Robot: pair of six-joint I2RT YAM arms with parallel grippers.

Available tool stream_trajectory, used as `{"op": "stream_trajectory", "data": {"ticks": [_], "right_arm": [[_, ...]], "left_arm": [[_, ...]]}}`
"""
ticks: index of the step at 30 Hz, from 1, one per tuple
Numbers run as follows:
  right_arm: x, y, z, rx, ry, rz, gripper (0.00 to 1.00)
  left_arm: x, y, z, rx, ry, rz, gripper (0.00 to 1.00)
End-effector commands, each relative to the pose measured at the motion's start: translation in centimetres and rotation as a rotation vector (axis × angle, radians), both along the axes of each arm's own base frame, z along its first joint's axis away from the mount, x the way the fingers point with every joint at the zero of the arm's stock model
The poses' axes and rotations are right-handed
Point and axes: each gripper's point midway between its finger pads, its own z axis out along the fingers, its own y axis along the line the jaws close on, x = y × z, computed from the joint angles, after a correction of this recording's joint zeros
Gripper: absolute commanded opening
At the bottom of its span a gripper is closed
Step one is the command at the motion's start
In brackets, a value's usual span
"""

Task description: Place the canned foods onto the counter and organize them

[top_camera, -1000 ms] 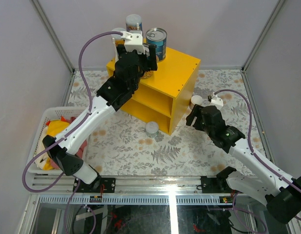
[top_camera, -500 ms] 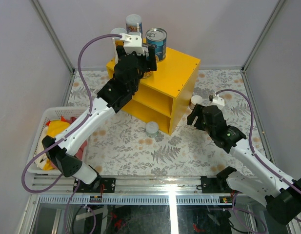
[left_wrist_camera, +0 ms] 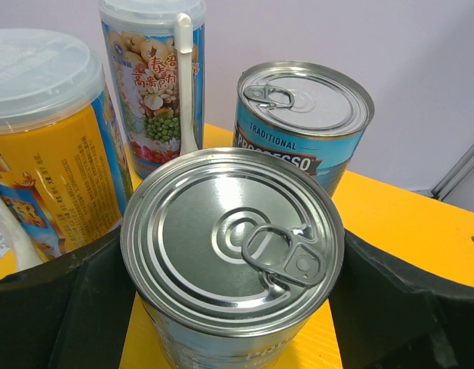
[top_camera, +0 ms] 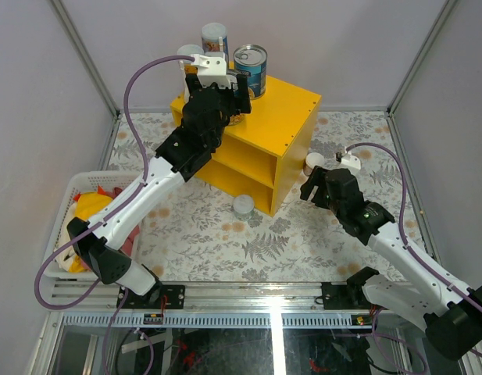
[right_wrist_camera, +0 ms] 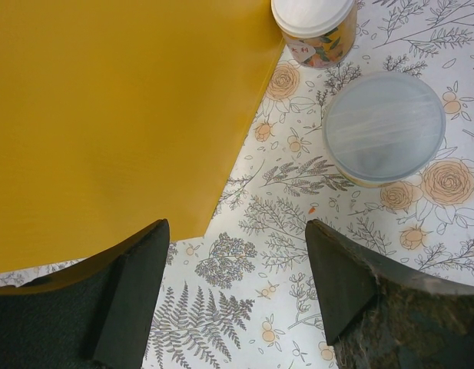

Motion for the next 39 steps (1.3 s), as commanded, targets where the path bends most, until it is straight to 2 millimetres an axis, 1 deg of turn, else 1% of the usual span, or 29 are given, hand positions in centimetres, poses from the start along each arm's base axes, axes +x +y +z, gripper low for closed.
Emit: {"op": "stream_trajectory", "data": {"ticks": [1,6,10,14,17,21,25,29,31,33,35,39], "right_arm": [[0.9,0.0,2.0,0.012,-0.051,-0.006,0.79],[0.9,0.0,2.1,0.015,-0.052,-0.005,0.79],[0.8,-0.1,2.2,0.017,-0.053,-0.004,0.79],[0.7,-0.2,2.3,0.017,-0.055,-0.005,0.79],[0.7,-0.2,2.4,0.016,-0.056,-0.003,0.79],[0.6,-0.3,2.7,0.013,-0.059,-0.006,0.79],[0.6,-0.7,3.1,0.004,-0.066,-0.017,0.80],[0.8,-1.4,3.5,-0.012,-0.073,-0.036,0.80],[0.9,-1.9,3.6,-0.020,-0.072,-0.049,0.80],[1.2,-2.5,3.5,-0.032,-0.068,-0.063,0.81],[1.6,-3.2,3.1,-0.037,-0.054,-0.085,0.81],[3.2,-4.8,2.7,-0.030,-0.046,-0.140,0.81]], "left_arm": [[-1.2,1.8,6.0,-0.128,-0.161,0.030,0.83],[-1.3,1.9,6.4,-0.129,-0.173,0.026,0.91],[-1.6,2.0,6.8,-0.137,-0.182,0.023,0.93],[-1.9,2.1,7.3,-0.145,-0.192,0.017,0.98],[-2.1,2.2,7.7,-0.150,-0.203,0.011,1.00],[-2.6,2.6,8.5,-0.166,-0.223,0.011,1.00],[-3.6,3.0,9.9,-0.204,-0.253,0.002,1.00],[-5.4,2.9,11.2,-0.221,-0.282,-0.024,1.00],[-6.9,2.1,11.4,-0.211,-0.292,-0.050,1.00],[-8.5,1.2,11.3,-0.198,-0.291,-0.072,1.00],[-10.1,0.2,10.5,-0.190,-0.279,-0.099,1.00],[-13.6,-2.1,8.0,-0.187,-0.241,-0.160,1.00]]}}
